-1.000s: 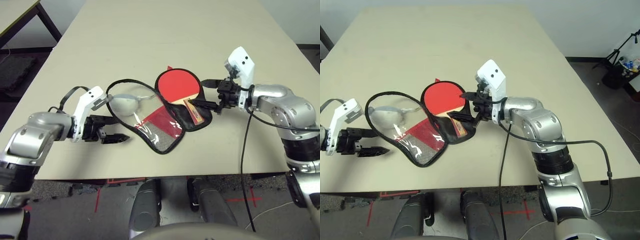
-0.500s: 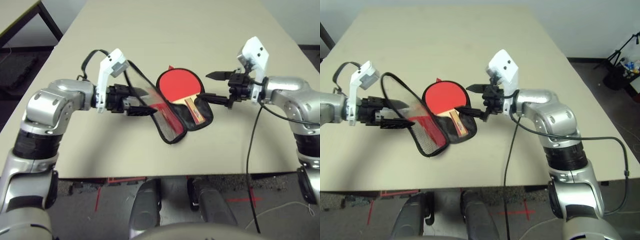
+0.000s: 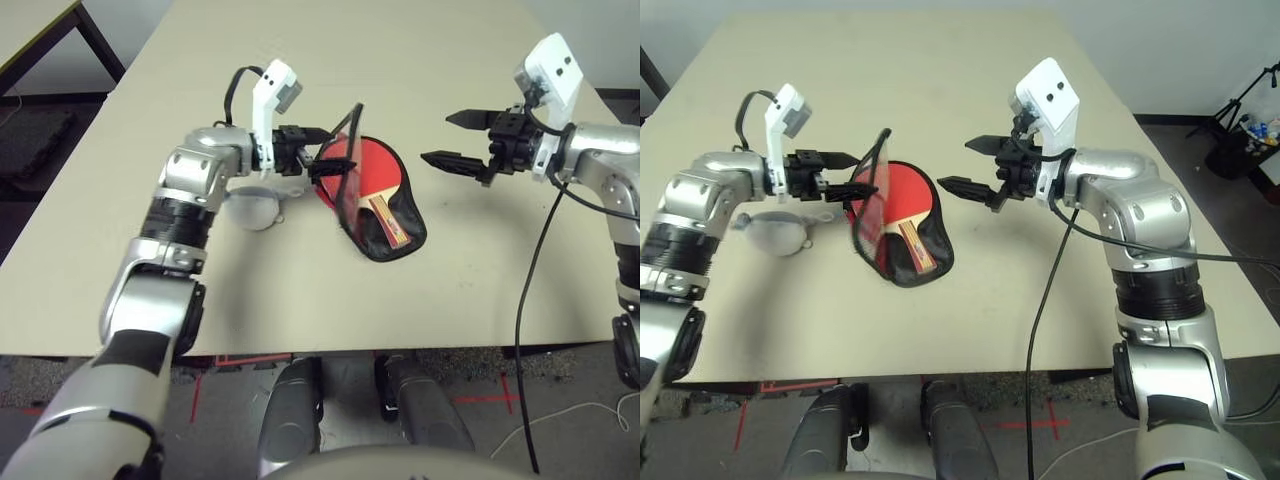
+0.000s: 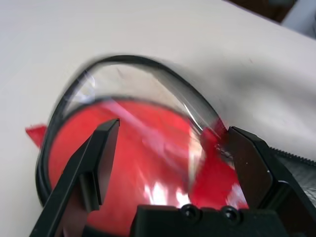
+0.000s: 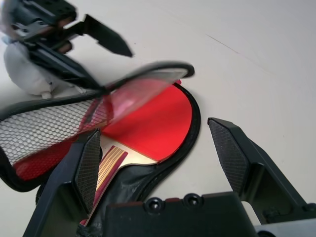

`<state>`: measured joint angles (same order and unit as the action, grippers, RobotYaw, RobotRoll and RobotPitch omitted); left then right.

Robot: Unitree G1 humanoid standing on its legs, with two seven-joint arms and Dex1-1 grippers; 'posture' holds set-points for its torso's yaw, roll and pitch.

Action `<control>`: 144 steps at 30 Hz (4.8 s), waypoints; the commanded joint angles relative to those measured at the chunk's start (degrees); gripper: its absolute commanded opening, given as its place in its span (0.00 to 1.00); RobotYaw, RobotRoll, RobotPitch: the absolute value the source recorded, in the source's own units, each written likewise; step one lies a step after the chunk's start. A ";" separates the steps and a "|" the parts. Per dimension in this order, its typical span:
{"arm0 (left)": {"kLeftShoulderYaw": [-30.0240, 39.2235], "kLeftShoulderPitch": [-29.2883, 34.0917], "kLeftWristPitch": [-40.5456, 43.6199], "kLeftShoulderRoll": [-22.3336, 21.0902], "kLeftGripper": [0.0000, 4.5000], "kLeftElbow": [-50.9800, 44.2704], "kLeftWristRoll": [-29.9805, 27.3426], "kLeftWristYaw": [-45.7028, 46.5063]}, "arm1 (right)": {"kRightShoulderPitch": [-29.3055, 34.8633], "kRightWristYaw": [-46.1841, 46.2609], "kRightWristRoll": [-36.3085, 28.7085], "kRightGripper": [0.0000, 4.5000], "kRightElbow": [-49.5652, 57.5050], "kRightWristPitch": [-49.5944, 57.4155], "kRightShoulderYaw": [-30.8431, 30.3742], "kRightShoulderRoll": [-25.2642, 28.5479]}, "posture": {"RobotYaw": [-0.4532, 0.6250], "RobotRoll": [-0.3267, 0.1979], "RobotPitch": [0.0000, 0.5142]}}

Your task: Store the ping-pong paddle in its case and zip it.

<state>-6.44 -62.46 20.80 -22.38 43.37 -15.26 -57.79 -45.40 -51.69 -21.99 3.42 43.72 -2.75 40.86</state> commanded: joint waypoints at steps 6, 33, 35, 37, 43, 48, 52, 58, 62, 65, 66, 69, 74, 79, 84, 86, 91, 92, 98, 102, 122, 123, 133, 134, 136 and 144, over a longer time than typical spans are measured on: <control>2.59 -4.03 -1.19 4.67 1.00 3.52 -0.21 -1.74 | 1.78 2.62 -0.89 0.99 -0.26 5.89 0.87 -0.35 | 0.37 0.62 0.33; -0.76 20.41 21.63 -8.17 1.00 -39.63 -3.73 -3.90 | 5.68 18.74 -12.44 0.99 -9.96 48.78 13.87 -10.97 | 0.44 0.62 0.31; -0.79 20.53 21.94 -8.10 1.00 -39.91 -3.95 -3.67 | 6.04 19.73 -12.93 0.99 -9.94 48.78 14.60 -12.33 | 0.44 0.62 0.31; -0.84 20.51 22.11 -8.02 1.00 -40.02 -4.10 -3.49 | 6.09 20.86 -13.43 0.99 -9.89 48.78 15.53 -13.85 | 0.43 0.62 0.31; -1.35 19.98 22.00 -7.69 1.00 -39.63 -4.63 -2.75 | 5.59 24.63 -14.02 0.99 -10.73 48.78 18.54 -18.18 | 0.43 0.62 0.32; -1.56 19.66 21.82 -7.48 1.00 -39.20 -4.97 -2.31 | 5.51 26.52 -15.55 0.99 -11.60 48.78 19.53 -19.48 | 0.43 0.62 0.32; -1.58 19.58 21.69 -7.39 1.00 -38.94 -5.22 -1.93 | 5.27 28.38 -17.39 0.99 -13.52 48.78 21.22 -21.32 | 0.43 0.62 0.32; -1.44 19.81 21.68 -7.34 1.00 -39.02 -5.37 -1.56 | 4.53 33.08 -21.16 0.99 -17.06 48.78 24.27 -26.33 | 0.43 0.62 0.33; -1.39 19.99 21.67 -7.31 1.00 -39.06 -5.45 -1.32 | 3.94 36.10 -23.33 0.99 -18.34 48.78 24.91 -28.60 | 0.43 0.62 0.33; -1.30 20.14 21.70 -7.15 1.00 -39.11 -5.54 -1.03 | 3.24 38.78 -24.76 0.95 -19.94 48.78 25.21 -30.81 | 0.44 0.62 0.33; -1.30 20.15 21.68 -7.13 1.00 -39.08 -5.54 -0.94 | 3.15 39.59 -25.12 0.91 -20.27 48.78 25.32 -31.19 | 0.44 0.62 0.33; -1.22 20.23 21.59 -7.12 1.00 -39.01 -5.55 -0.77 | 3.09 41.45 -25.79 0.71 -20.67 48.78 25.47 -31.93 | 0.44 0.62 0.33; -1.11 20.37 21.58 -7.07 1.00 -39.08 -5.62 -0.46 | 3.28 44.53 -26.30 0.36 -20.86 48.78 26.17 -32.85 | 0.44 0.62 0.33; -1.06 20.54 21.39 -7.03 1.00 -38.98 -5.66 -0.28 | 3.98 46.45 -27.39 0.01 -19.85 48.78 26.65 -32.38 | 0.44 0.62 0.33; -1.06 20.63 21.18 -6.85 1.00 -38.83 -5.68 -0.09 | 5.94 48.78 -31.55 0.01 -16.96 48.78 26.33 -30.61 | 0.43 0.62 0.33; -1.08 20.70 20.95 -6.76 1.00 -38.67 -5.61 -0.05 | 8.44 50.30 -35.94 0.01 -13.70 48.78 24.39 -28.64 | 0.43 0.62 0.34; -1.08 20.62 20.49 -6.68 1.00 -38.16 -5.51 -0.12 | 15.84 56.48 -52.61 0.01 -4.95 48.78 18.87 -21.52 | 0.41 0.62 0.34; -1.12 20.57 20.38 -6.64 1.00 -38.01 -5.46 -0.16 | 18.03 58.38 -57.70 0.01 -2.59 48.78 17.66 -19.27 | 0.41 0.62 0.34; -1.42 20.43 19.89 -6.38 1.00 -37.52 -5.33 -0.37 | 27.60 72.88 -89.50 0.01 7.20 34.91 4.91 -1.79 | 0.39 0.62 0.35; -1.66 20.12 19.53 -6.08 1.00 -36.88 -5.22 -0.55 | 31.40 70.91 -91.01 0.01 12.77 27.36 1.46 4.65 | 0.38 0.62 0.36; -2.14 19.21 19.06 -6.05 1.00 -35.69 -4.83 -1.48 | 40.58 67.66 -91.01 0.01 22.61 14.35 -5.14 12.81 | 0.37 0.62 0.37; -2.14 19.14 19.00 -6.05 1.00 -35.60 -4.79 -1.50 | 40.34 67.94 -91.01 0.01 22.72 14.10 -5.47 12.98 | 0.37 0.62 0.37; -1.77 18.84 18.70 -6.40 1.00 -35.34 -4.74 -1.52 | 32.73 66.41 -91.01 0.50 18.34 18.85 -4.64 21.25 | 0.37 0.62 0.36; -1.73 18.84 18.64 -6.45 1.00 -35.29 -4.72 -1.52 | 31.17 64.87 -91.01 0.58 17.67 20.35 -4.52 23.65 | 0.37 0.62 0.36; -1.65 18.82 18.54 -6.54 1.00 -35.23 -4.70 -1.50 | 27.61 60.61 -91.01 0.71 16.29 23.65 -4.48 28.71 | 0.37 0.62 0.36; -1.89 17.83 17.05 -6.03 1.00 -33.07 -4.27 -1.52 | 5.93 55.18 -78.03 0.99 16.01 28.98 -10.64 21.32 | 0.35 0.62 0.35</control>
<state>-7.66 -44.27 38.59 -28.25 9.30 -20.28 -58.94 -38.74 6.15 -105.35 17.76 70.18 -10.44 63.46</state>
